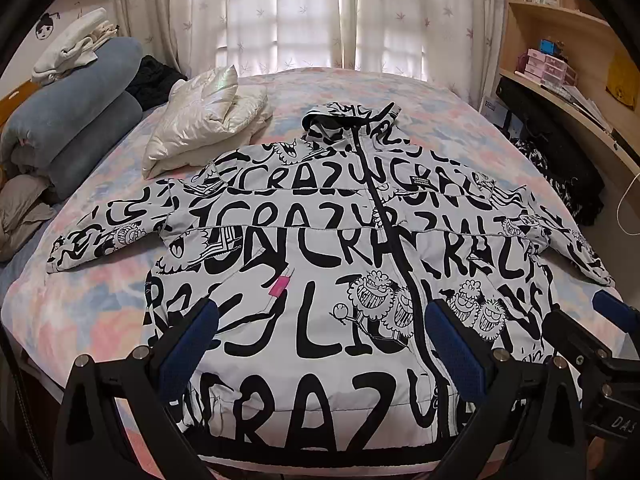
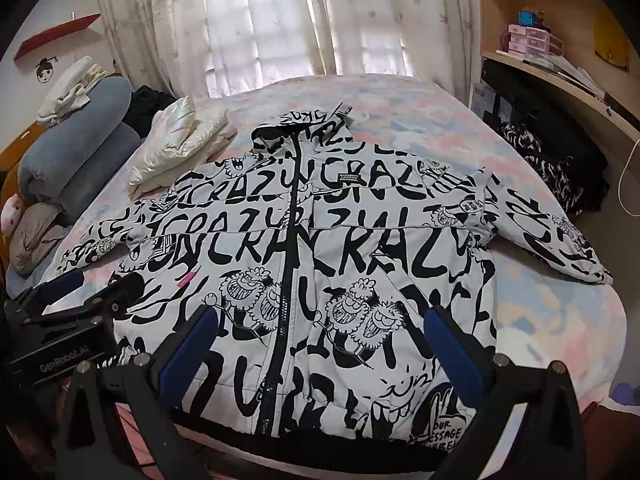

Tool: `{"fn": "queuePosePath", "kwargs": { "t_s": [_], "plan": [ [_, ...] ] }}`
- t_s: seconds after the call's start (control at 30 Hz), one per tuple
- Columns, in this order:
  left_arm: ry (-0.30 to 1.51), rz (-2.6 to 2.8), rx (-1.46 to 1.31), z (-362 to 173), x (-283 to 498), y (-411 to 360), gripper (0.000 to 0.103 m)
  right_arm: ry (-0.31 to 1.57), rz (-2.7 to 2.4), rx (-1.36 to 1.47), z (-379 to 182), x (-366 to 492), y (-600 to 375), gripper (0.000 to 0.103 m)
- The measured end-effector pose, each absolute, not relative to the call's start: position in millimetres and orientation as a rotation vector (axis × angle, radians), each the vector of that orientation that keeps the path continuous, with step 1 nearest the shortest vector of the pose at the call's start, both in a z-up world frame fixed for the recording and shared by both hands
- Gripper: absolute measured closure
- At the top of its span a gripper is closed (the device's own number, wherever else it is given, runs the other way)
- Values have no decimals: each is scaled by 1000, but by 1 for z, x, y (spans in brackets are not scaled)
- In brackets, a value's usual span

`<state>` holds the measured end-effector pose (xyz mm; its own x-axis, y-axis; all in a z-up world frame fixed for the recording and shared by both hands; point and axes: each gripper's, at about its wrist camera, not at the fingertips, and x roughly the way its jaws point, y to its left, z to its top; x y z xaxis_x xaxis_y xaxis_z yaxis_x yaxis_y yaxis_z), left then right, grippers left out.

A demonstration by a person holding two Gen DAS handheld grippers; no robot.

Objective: Fold large clothes
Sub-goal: 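Position both tools over the jacket's lower front near the zipper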

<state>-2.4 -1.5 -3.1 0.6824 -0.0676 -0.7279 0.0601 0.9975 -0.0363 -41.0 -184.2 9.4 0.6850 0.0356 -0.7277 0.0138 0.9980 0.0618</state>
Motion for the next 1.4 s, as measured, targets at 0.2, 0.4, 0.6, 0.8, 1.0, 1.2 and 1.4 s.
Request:
{"fn": "queuePosePath", "kwargs": {
  "t_s": [0.2,0.4,0.6,0.8,1.0,1.2,1.4],
  "plan": [
    [816,-68,-10,-3,-2,-2,1,799,-1,44,12,-42,-182,0],
    [816,-67,-10,-3,-2,-2,1,794,-9,59,12,-43,-183,0],
    [815,-64,-9,-3,-3,-3,1,800,-16,104,8,-42,-194,0],
    [814,-64,-7,-3,-3,-3,1,820,-1,141,3,-40,-200,0],
    [813,-66,-6,-3,-4,-5,1,819,7,148,3,-40,-202,0],
    [804,-75,10,3,-2,-17,1,803,22,163,10,-38,-209,0],
    [806,-106,9,15,11,-28,1,794,26,155,19,-31,-219,0]
  ]
}}
